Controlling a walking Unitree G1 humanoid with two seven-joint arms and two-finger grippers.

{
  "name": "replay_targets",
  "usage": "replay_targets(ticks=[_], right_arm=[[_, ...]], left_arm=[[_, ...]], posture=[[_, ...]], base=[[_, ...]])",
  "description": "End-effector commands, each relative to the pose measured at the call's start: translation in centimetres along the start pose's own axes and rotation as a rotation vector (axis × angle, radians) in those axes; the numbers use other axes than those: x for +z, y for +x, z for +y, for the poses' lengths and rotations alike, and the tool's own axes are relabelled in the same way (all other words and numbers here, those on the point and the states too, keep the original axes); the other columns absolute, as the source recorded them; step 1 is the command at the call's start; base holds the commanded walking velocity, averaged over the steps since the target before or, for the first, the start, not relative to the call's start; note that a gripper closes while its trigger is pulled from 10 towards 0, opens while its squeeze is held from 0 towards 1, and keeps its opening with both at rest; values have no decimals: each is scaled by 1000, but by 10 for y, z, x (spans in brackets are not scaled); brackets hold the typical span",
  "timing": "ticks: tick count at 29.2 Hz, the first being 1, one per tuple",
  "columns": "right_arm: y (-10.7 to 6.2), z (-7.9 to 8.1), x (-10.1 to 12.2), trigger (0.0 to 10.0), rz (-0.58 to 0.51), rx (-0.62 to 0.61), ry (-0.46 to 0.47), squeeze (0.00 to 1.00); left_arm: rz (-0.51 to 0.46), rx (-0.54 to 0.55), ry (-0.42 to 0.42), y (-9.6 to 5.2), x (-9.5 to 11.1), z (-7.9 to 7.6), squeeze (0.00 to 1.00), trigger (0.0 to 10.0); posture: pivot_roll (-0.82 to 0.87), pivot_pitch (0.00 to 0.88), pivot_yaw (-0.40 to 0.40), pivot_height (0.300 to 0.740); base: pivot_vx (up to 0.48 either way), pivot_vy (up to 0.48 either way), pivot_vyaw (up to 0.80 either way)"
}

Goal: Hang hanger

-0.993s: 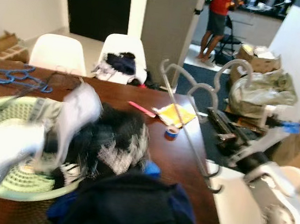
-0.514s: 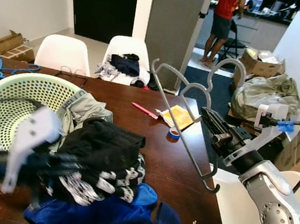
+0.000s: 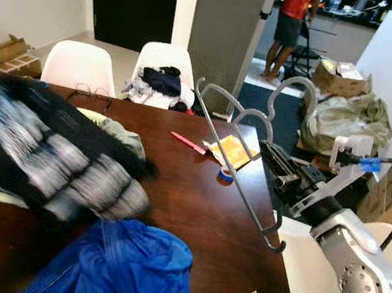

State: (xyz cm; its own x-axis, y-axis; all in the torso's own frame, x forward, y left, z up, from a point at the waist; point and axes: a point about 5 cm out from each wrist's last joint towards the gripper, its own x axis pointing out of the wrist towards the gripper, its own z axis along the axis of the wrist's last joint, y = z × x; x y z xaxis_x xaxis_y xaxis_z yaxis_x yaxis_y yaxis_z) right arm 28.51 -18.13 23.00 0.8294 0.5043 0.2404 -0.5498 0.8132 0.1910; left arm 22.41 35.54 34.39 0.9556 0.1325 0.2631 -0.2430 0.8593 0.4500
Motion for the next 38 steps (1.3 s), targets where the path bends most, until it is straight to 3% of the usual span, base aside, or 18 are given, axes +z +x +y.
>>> replay_targets(ticks=[1, 2, 4, 9, 13, 16, 20, 23, 24, 25, 26, 27, 29, 31, 32, 33, 36, 38], right_arm=[[0, -1, 1, 10000, 7, 0, -1, 0], [0, -1, 1, 10000, 8, 4, -1, 0], [1, 0, 0, 10000, 9, 11, -1, 0], [1, 1, 0, 10000, 10, 21, 1, 0], [3, 2, 0, 10000, 12, 29, 2, 0], [3, 3, 0, 10000, 15, 35, 2, 0], [2, 3, 0, 10000, 18, 36, 0, 0], [2, 3, 0, 10000, 18, 36, 0, 0], [2, 2, 0, 10000, 19, 35, -1, 0], [2, 2, 0, 10000, 19, 35, -1, 0], [1, 2, 0, 10000, 21, 34, -2, 0], [1, 2, 0, 10000, 21, 34, -2, 0], [1, 2, 0, 10000, 24, 35, -1, 0], [1, 2, 0, 10000, 24, 35, -1, 0], [1, 2, -1, 10000, 25, 35, -1, 0], [1, 2, -1, 10000, 25, 36, 1, 0], [1, 2, -1, 10000, 25, 37, 1, 0], [2, 2, -1, 10000, 26, 40, 3, 0]], left_arm=[[10, 111, 43, -2, 2, 15, 0, 0], [54, 226, 65, -5, -5, 28, 0, 0], [97, 305, 78, -9, -13, 37, 0, 0], [176, 364, 119, -16, -32, 44, 0, 0], [270, 309, 119, -19, -59, 32, 0, 0], [345, 242, 92, -21, -85, 10, 0, 0], [384, 219, 75, -23, -103, -6, 0, 118], [384, 219, 75, -23, -103, -6, 0, 118], [389, 215, 65, -22, -107, -12, 0, 902], [389, 215, 65, -22, -107, -12, 0, 902], [380, 205, 55, -21, -109, -17, 0, 2549], [380, 205, 55, -21, -109, -17, 0, 2549], [307, 150, 25, -14, -100, -28, 0, 4667], [307, 150, 25, -14, -100, -28, 0, 4667], [278, 134, 14, -12, -95, -30, 0, 5333], [248, 107, -3, -10, -90, -34, 1000, 10000], [230, 89, -12, -9, -87, -36, 1000, 10000], [212, 23, -20, -7, -83, -47, 1000, 10000]], posture=[[53, 0, -94, 740], [53, 0, -94, 740], [55, 0, -99, 740], [59, 0, -100, 740], [61, 0, -102, 740], [58, 0, -104, 740], [53, 1, -103, 740], [53, 1, -103, 740], [50, 4, -103, 740], [50, 4, -103, 740], [48, 5, -103, 740], [48, 5, -103, 740], [48, 6, -104, 740], [48, 6, -104, 740], [48, 6, -104, 740], [54, 7, -108, 740], [54, 7, -108, 740], [56, 7, -109, 740]], base=[[0, 0, 0], [0, 0, 0], [0, 0, 0], [0, 0, 0], [0, 0, 0], [0, 0, 0], [0, 0, 0], [0, 0, 0], [0, 0, 0], [0, 0, 0], [0, 0, 0], [0, 0, 0], [0, 0, 0], [0, 0, 0], [0, 0, 0], [0, 0, 0], [0, 0, 0], [0, 0, 0]])
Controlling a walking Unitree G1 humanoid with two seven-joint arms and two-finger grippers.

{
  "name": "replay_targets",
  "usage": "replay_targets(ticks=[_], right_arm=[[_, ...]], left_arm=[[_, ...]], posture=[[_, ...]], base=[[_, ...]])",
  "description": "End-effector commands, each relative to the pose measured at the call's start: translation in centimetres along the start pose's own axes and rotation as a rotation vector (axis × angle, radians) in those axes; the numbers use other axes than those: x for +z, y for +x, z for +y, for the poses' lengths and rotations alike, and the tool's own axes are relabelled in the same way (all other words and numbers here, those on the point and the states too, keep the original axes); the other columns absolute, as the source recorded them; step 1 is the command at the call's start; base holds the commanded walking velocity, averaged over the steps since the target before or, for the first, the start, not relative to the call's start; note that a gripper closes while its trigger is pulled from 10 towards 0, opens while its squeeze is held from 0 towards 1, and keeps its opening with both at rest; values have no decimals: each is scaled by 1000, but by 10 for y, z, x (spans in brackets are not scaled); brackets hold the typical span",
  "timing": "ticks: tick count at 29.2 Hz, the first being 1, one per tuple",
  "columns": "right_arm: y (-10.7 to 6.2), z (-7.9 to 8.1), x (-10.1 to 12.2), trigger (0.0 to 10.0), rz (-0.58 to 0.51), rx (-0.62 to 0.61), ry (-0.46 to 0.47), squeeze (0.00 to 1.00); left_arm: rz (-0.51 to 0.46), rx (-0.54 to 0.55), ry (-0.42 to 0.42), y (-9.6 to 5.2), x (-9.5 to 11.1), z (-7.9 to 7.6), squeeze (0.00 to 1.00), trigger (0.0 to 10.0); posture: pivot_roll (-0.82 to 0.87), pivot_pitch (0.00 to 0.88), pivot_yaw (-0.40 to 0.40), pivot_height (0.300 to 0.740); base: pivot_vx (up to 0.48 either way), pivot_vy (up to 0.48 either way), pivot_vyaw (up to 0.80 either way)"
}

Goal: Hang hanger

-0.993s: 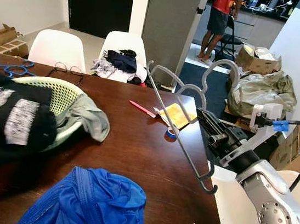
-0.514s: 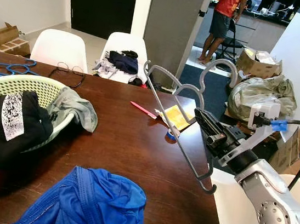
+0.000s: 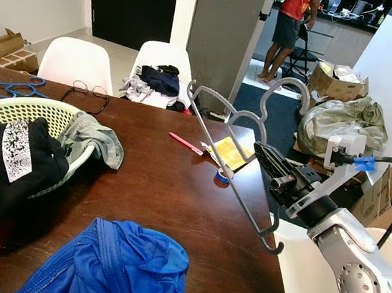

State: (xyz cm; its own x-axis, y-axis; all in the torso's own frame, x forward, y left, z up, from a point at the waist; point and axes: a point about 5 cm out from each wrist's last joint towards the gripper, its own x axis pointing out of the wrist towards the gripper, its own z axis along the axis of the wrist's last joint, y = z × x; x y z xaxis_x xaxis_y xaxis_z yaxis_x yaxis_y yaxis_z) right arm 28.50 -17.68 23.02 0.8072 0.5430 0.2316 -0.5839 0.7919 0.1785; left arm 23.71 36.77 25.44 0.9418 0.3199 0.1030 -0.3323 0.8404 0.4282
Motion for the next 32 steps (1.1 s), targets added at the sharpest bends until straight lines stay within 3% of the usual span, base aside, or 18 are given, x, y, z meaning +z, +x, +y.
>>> replay_targets(ticks=[1, 2, 3, 10, 11, 12, 14, 18, 19, 21, 22, 23, 24, 27, 28, 29, 30, 32], right_arm=[[0, -2, 0, 10000, 9, -2, 6, 0], [0, -2, 0, 10000, 9, -2, 6, 0], [0, -2, -1, 10000, 9, -1, 6, 0], [0, -2, 0, 10000, 9, -2, 5, 0], [0, -3, 0, 10000, 8, -1, 5, 0], [0, -3, 0, 10000, 8, -1, 5, 0], [0, -3, 0, 10000, 8, 0, 8, 0], [0, -3, -1, 10000, 9, 1, 9, 0], [1, -2, -2, 10000, 11, 5, 10, 0], [1, -2, -2, 10000, 11, 5, 10, 0], [2, -2, -2, 10000, 12, 7, 12, 0], [2, -2, -2, 10000, 12, 7, 12, 0], [2, -2, -2, 10000, 14, 10, 15, 0], [2, -2, -2, 10000, 14, 10, 15, 0], [3, -3, -3, 10000, 17, 12, 15, 0], [6, -2, -4, 10000, 18, 20, 19, 0], [6, -2, -4, 10000, 18, 20, 19, 0], [10, -1, -6, 10000, 21, 33, 22, 0]], left_arm=[[-17, -72, -7, 0, 2, -14, 1000, 10000], [-17, -72, -7, 0, 2, -14, 1000, 10000], [-21, -112, -19, 0, 4, -20, 0, 10000], [-92, -212, -114, -2, 23, -25, 0, 10000], [-149, -220, -141, -3, 45, -11, 0, 10000], [-149, -220, -141, -3, 45, -11, 0, 10000], [-111, -68, -186, -3, 42, 6, 0, 10000], [-70, 9, -206, -6, 34, 11, 0, 10000], [-14, 176, -329, -13, 15, 20, 0, 10000], [-14, 176, -329, -13, 15, 20, 0, 10000], [28, 295, -447, -23, -3, 24, 0, 10000], [28, 295, -447, -23, -3, 24, 0, 10000], [52, 412, -577, -36, -20, 25, 0, 10000], [52, 412, -577, -36, -20, 25, 0, 10000], [67, 485, -695, -47, -32, 22, 0, 10000], [78, 511, -843, -57, -50, 7, 0, 10000], [78, 511, -843, -57, -50, 7, 0, 10000], [110, 543, -1003, -70, -70, -16, 0, 10000]], posture=[[56, 7, -109, 740], [56, 7, -109, 740], [56, 6, -110, 740], [56, 6, -110, 740], [61, 8, -111, 740], [61, 8, -111, 740], [68, 10, -111, 740], [72, 11, -114, 740], [76, 12, -116, 740], [76, 12, -116, 740], [77, 11, -116, 740], [77, 11, -116, 740], [88, 14, -123, 740], [88, 14, -123, 740], [94, 14, -126, 740], [109, 9, -131, 740], [109, 9, -131, 740], [109, 8, -131, 740]], base=[[0, 0, 0], [0, 0, 0], [0, 0, 0], [0, 0, 0], [0, 0, 0], [0, 0, 0], [0, 0, 0], [0, 0, 0], [0, 0, 0], [0, 0, 0], [0, 0, 0], [0, 0, 0], [0, 0, 0], [0, 0, 0], [0, 0, 0], [0, 0, 0], [0, 0, 0], [0, 0, 0]])
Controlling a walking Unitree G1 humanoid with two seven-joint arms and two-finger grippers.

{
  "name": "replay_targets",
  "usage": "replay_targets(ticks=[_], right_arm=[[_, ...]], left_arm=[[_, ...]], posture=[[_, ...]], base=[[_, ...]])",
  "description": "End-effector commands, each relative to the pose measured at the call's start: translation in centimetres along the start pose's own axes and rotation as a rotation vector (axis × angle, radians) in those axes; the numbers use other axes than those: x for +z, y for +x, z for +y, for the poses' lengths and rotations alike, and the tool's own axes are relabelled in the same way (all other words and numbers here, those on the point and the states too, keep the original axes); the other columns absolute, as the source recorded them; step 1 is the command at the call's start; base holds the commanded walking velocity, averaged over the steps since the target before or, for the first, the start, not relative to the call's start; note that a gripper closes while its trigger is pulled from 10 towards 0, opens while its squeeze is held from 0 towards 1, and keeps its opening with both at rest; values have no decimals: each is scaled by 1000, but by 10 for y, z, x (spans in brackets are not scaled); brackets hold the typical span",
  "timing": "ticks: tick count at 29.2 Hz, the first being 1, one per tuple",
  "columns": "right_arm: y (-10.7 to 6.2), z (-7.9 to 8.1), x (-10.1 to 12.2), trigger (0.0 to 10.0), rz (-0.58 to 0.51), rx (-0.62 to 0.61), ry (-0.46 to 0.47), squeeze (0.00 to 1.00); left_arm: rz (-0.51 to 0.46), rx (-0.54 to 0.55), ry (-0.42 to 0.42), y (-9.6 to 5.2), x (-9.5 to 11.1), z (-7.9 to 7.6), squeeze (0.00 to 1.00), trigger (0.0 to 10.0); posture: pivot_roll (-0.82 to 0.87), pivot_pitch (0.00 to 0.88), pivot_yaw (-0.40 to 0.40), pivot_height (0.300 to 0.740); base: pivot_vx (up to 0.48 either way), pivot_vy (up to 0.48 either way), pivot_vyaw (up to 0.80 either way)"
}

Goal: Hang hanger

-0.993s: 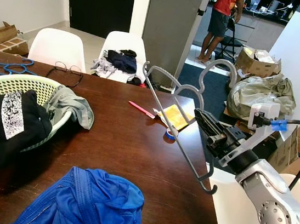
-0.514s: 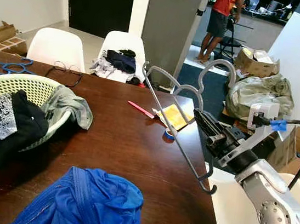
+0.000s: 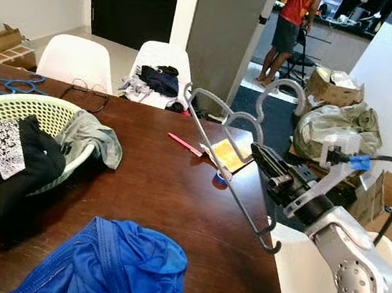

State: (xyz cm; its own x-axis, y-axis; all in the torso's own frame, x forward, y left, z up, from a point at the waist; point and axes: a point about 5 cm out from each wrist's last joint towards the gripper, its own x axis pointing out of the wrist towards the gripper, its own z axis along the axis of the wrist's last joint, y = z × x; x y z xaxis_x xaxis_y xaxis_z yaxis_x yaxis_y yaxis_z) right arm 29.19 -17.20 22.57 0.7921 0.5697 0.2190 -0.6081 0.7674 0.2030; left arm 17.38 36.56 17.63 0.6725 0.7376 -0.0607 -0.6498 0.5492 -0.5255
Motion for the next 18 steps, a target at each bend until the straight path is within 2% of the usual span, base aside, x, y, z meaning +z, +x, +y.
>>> replay_targets(ticks=[1, 3, 6, 9, 11, 13, 14, 15, 17, 18], right_arm=[[4, 0, 0, 10000, 2, 10, -9, 0], [4, 1, -1, 10000, 3, 12, -11, 0], [4, -1, -3, 10000, 17, 0, -23, 0], [4, -4, -5, 10000, 28, -16, -21, 0], [5, -5, -7, 10000, 33, -24, -18, 0], [5, -5, -7, 10000, 33, -24, -18, 0], [5, -5, -8, 10000, 34, -26, -19, 0], [5, -5, -8, 10000, 34, -26, -19, 0], [7, -6, -8, 10000, 29, -35, -18, 0], [7, -6, -8, 10000, 29, -35, -18, 0]], left_arm=[[8, 45, -66, -7, -11, 6, 0, 10000], [31, 100, -15, -10, -22, 18, 0, 10000], [44, 126, 21, -9, -27, 26, 0, 10000], [39, 120, 22, -6, -26, 26, 0, 10000], [23, 48, 99, -3, -22, 11, 0, 10000], [23, 48, 99, -3, -22, 11, 0, 10000], [19, 17, 133, -2, -21, 4, 0, 10000], [19, 17, 133, -2, -21, 4, 0, 10000], [-5, -78, 207, -1, -18, -20, 0, 10000], [-5, -78, 207, -1, -18, -20, 0, 10000]], posture=[[112, 5, -129, 740], [112, 1, -129, 740], [113, 1, -128, 740], [112, 0, -128, 740], [113, 0, -128, 740], [113, 0, -128, 740], [113, 0, -128, 740], [113, 0, -128, 740], [110, 0, -124, 740], [110, 0, -124, 740]], base=[[0, 0, 0], [0, 0, 0], [0, 0, 0], [0, 0, 0], [0, 0, 0], [0, 0, 0], [0, 0, 0], [0, 0, 0], [0, 0, 0], [0, 0, 0]])
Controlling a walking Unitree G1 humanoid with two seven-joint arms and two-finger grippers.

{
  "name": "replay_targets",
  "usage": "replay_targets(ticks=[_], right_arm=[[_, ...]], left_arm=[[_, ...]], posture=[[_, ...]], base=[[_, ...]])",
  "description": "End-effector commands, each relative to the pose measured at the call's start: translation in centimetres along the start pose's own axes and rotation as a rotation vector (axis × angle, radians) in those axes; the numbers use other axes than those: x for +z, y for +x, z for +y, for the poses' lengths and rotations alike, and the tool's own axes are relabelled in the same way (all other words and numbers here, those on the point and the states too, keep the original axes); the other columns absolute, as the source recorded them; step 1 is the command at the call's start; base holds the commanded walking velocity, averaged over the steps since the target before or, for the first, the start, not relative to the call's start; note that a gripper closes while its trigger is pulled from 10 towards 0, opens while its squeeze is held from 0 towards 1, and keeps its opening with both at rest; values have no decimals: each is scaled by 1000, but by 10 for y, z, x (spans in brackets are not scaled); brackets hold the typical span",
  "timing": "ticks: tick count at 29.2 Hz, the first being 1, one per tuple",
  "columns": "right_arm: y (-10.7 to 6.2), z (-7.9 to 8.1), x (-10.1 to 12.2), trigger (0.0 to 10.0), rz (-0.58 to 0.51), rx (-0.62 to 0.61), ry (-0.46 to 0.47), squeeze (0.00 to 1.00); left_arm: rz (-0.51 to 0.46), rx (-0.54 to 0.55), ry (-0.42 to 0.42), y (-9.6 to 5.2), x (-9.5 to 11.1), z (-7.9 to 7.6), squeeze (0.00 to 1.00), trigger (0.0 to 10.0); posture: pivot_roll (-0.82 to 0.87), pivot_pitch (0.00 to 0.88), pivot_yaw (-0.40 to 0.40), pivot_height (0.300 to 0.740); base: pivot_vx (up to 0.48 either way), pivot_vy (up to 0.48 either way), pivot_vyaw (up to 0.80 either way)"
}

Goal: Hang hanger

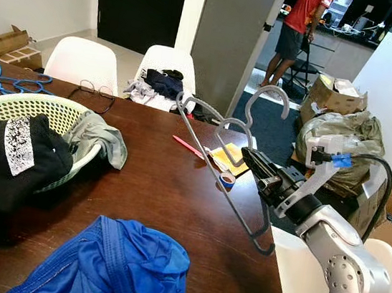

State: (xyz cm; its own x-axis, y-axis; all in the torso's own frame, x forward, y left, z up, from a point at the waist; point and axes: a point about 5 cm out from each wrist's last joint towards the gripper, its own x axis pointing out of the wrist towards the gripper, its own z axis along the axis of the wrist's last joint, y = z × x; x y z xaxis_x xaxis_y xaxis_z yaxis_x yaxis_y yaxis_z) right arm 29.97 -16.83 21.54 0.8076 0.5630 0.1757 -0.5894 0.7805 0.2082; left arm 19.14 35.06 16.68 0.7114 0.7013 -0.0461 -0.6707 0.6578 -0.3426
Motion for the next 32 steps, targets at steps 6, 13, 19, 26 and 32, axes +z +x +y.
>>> replay_targets(ticks=[6, 13, 19, 26, 32], right_arm=[[3, -2, 4, 10000, -26, -26, -17, 0], [3, -2, 4, 10000, -33, -32, -16, 0], [3, -1, 3, 10000, -33, -27, -14, 0], [4, -1, 3, 10000, -31, -24, -12, 0], [4, -1, 2, 10000, -30, -20, -10, 0]], left_arm=[[-76, -166, 105, 0, 9, -49, 0, 10000], [-80, -189, 109, -2, 9, -58, 0, 10000], [-91, -214, 105, -5, 12, -65, 0, 10000], [-116, -247, 94, -8, 19, -75, 0, 10000], [-108, -284, 77, -15, 18, -82, 0, 10000]], posture=[[102, 0, -115, 740], [105, 0, -114, 740], [110, 0, -117, 740], [114, 0, -120, 740], [116, 0, -121, 740]], base=[[0, 350, 0], [0, 433, 0], [0, 429, 0], [0, 166, 0], [0, 0, 0]])
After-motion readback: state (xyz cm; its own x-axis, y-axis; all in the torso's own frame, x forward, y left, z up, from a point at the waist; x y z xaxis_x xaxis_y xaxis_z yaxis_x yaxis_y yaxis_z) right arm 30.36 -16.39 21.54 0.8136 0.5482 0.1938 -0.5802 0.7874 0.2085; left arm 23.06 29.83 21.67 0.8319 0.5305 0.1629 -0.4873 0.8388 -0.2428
